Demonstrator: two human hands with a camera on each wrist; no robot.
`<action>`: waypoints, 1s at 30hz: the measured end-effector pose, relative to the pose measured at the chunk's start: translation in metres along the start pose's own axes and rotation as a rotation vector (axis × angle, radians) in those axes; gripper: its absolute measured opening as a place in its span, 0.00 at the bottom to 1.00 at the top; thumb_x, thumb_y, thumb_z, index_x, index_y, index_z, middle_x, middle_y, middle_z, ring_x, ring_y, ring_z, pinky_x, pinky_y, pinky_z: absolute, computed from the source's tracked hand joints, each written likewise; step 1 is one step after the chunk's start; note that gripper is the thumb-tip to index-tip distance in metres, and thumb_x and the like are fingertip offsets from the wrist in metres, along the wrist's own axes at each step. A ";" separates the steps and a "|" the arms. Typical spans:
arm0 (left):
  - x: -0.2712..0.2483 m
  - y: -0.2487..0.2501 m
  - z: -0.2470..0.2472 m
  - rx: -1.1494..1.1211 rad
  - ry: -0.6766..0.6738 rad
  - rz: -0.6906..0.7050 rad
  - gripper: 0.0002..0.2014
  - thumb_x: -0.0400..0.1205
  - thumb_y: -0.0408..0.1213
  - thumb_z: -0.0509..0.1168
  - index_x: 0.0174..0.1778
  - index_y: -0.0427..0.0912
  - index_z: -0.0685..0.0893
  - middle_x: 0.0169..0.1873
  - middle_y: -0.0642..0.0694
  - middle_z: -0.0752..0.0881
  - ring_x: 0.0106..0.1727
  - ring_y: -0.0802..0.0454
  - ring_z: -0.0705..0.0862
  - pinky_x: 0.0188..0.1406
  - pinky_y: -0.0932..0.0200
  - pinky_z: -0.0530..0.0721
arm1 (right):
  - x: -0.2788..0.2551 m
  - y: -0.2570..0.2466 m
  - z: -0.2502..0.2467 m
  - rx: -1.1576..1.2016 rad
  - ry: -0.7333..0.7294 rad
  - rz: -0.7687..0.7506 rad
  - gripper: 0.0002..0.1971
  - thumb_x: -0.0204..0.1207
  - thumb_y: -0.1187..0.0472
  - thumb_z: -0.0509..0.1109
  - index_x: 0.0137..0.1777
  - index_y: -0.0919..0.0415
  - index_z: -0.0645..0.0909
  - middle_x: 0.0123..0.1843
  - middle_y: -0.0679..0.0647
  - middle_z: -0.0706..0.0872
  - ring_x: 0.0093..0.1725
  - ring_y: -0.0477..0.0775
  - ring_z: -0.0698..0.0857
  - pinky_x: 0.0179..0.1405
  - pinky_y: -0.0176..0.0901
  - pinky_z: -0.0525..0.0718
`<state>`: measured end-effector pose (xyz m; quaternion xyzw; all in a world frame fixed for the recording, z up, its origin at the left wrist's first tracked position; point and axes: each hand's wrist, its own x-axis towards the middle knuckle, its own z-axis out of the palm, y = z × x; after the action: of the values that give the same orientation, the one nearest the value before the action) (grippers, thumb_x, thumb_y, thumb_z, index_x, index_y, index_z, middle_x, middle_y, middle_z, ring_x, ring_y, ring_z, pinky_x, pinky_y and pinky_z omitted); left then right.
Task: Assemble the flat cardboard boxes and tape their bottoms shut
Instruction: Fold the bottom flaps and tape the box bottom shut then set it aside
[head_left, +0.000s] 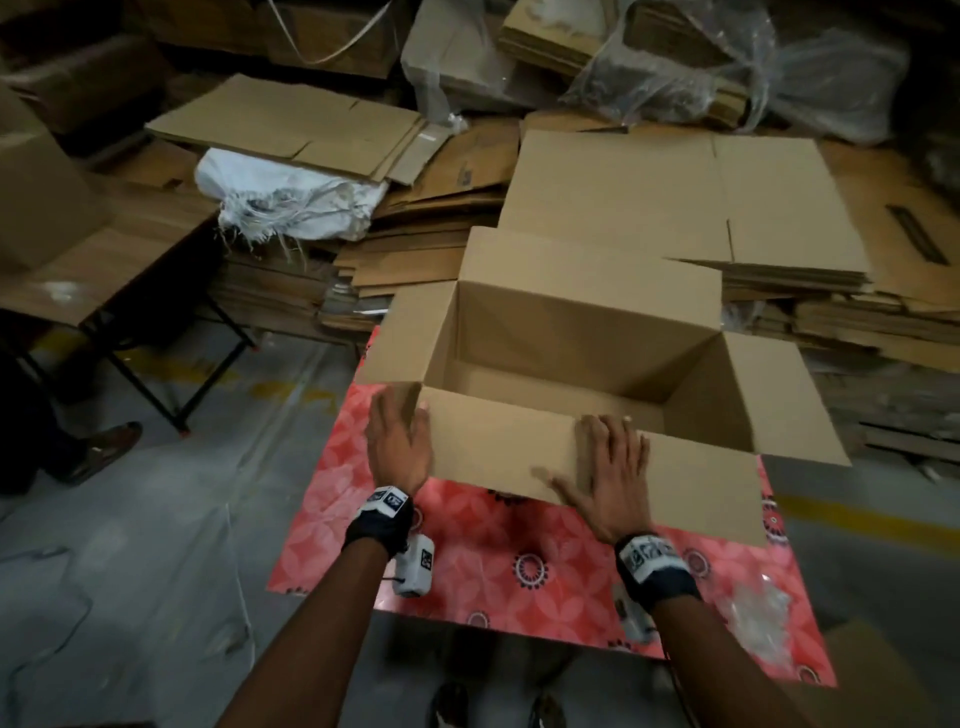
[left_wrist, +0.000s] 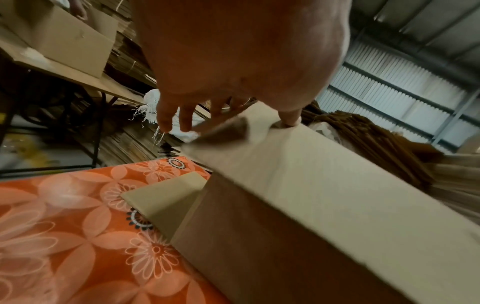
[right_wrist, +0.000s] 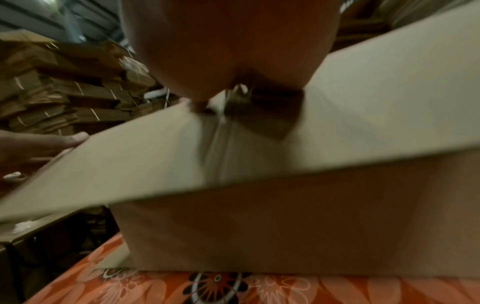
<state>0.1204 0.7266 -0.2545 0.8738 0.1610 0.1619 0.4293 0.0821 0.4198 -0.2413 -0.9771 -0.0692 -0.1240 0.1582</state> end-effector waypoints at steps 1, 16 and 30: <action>-0.010 -0.003 0.001 -0.131 0.103 -0.026 0.28 0.91 0.53 0.58 0.83 0.39 0.71 0.82 0.37 0.72 0.82 0.40 0.69 0.79 0.47 0.69 | -0.016 -0.004 -0.004 -0.058 0.011 -0.037 0.48 0.74 0.23 0.63 0.86 0.54 0.64 0.82 0.58 0.67 0.85 0.67 0.62 0.88 0.63 0.39; 0.001 0.071 0.043 -0.861 0.057 -0.391 0.29 0.79 0.22 0.74 0.71 0.40 0.70 0.44 0.54 0.88 0.41 0.70 0.87 0.50 0.59 0.84 | 0.022 0.032 -0.070 0.224 0.706 0.638 0.67 0.60 0.32 0.85 0.90 0.64 0.52 0.87 0.70 0.53 0.87 0.71 0.54 0.87 0.64 0.59; 0.012 0.020 0.084 -0.590 -0.121 -0.354 0.49 0.66 0.39 0.87 0.80 0.41 0.67 0.71 0.44 0.85 0.69 0.47 0.85 0.71 0.48 0.82 | 0.009 0.138 -0.001 0.908 0.340 0.954 0.68 0.53 0.44 0.90 0.90 0.57 0.54 0.85 0.60 0.67 0.83 0.60 0.70 0.84 0.51 0.65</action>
<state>0.1697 0.6611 -0.2854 0.6786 0.2306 0.0723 0.6937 0.1145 0.2907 -0.2781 -0.7044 0.3500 -0.1513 0.5986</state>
